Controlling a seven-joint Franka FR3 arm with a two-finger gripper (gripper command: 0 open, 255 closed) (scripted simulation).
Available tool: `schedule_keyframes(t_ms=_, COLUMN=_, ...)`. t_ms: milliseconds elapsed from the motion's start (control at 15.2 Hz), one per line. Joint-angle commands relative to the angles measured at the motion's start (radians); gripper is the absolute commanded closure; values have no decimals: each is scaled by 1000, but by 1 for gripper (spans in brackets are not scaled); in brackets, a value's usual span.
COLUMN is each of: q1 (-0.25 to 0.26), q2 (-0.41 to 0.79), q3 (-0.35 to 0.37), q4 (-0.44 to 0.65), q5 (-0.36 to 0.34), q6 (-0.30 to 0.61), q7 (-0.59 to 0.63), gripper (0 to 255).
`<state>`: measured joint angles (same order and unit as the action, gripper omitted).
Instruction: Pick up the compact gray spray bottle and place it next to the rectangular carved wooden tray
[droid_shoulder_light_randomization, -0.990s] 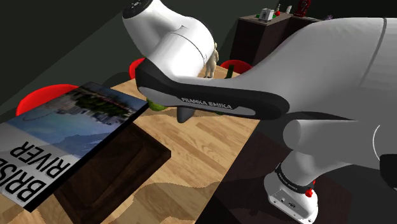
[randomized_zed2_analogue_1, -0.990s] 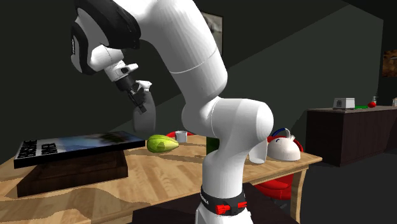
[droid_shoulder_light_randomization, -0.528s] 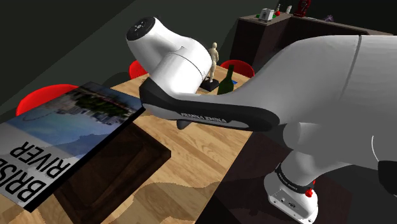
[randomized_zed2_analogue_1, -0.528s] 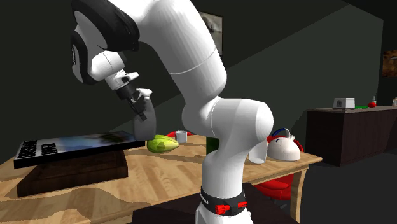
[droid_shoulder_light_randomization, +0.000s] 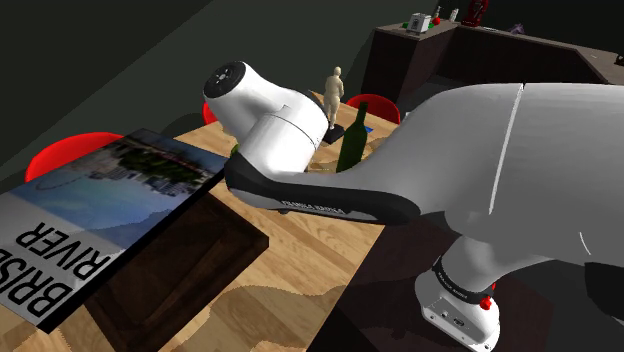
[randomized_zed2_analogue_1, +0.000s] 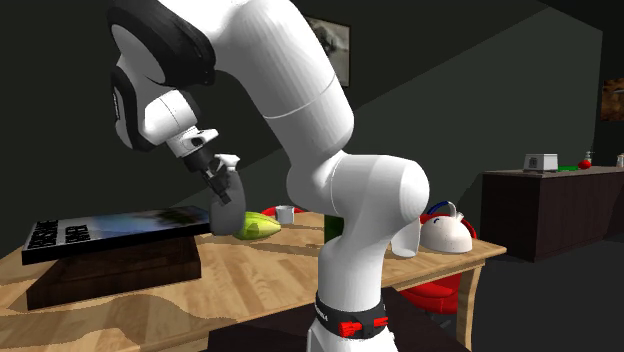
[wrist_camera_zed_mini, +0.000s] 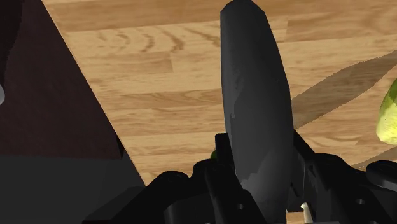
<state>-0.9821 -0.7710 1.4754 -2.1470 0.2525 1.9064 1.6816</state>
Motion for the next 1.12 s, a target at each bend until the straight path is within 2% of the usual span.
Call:
schedule_keyframes(t_ms=0, q1=-10, q2=-3, q3=21, q4=-13, q5=9, q6=22, q7=5, gripper=255)
schedule_keyframes(t_ms=1056, q1=-118, q2=-36, q3=216, q4=-85, q5=90, q6=188, q7=38, gripper=255)
